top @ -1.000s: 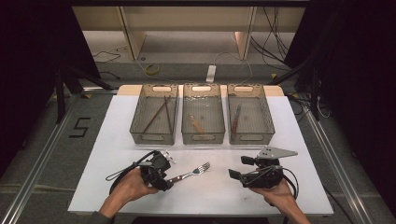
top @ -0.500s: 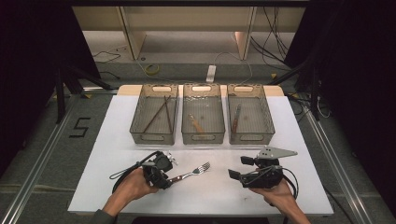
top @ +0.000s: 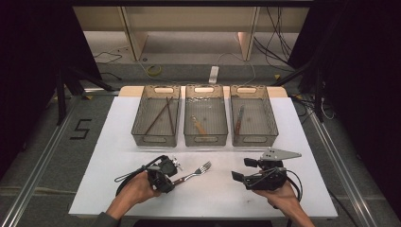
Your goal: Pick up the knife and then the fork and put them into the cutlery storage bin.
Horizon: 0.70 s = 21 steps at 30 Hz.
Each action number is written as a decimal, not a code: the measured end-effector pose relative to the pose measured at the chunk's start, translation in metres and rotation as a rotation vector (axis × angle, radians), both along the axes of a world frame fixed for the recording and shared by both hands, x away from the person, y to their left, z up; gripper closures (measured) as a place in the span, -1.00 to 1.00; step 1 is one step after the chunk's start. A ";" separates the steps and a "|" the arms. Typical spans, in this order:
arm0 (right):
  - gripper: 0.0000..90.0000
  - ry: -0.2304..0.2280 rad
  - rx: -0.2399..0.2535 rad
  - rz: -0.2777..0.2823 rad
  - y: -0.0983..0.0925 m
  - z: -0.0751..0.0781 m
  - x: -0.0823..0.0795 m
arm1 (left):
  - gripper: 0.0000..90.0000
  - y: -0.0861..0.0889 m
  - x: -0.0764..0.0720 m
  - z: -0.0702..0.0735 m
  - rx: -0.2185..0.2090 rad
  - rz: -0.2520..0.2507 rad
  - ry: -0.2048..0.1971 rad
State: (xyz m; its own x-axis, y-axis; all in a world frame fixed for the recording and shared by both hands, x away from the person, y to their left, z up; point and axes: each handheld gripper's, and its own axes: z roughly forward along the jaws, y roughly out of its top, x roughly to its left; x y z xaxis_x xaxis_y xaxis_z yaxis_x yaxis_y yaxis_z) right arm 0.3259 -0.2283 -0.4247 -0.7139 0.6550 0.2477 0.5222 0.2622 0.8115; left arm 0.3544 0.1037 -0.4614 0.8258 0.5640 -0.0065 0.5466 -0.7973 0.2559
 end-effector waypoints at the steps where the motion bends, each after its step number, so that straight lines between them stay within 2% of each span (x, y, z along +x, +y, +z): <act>1: -0.43 -0.001 0.002 0.000 0.000 0.000 0.000 | 0.65 0.000 0.000 0.000 -0.001 -0.001 -0.001; 15: -0.42 -0.005 0.004 -0.003 -0.001 0.001 -0.001 | 0.68 0.001 -0.001 0.000 -0.014 -0.008 -0.011; 19: -0.42 -0.006 0.004 -0.002 -0.001 0.001 -0.001 | 0.68 0.004 0.000 0.004 -0.034 0.000 -0.027; 21: -0.42 -0.006 0.004 -0.002 -0.001 0.001 -0.001 | 0.68 0.004 -0.001 0.008 -0.058 0.015 -0.037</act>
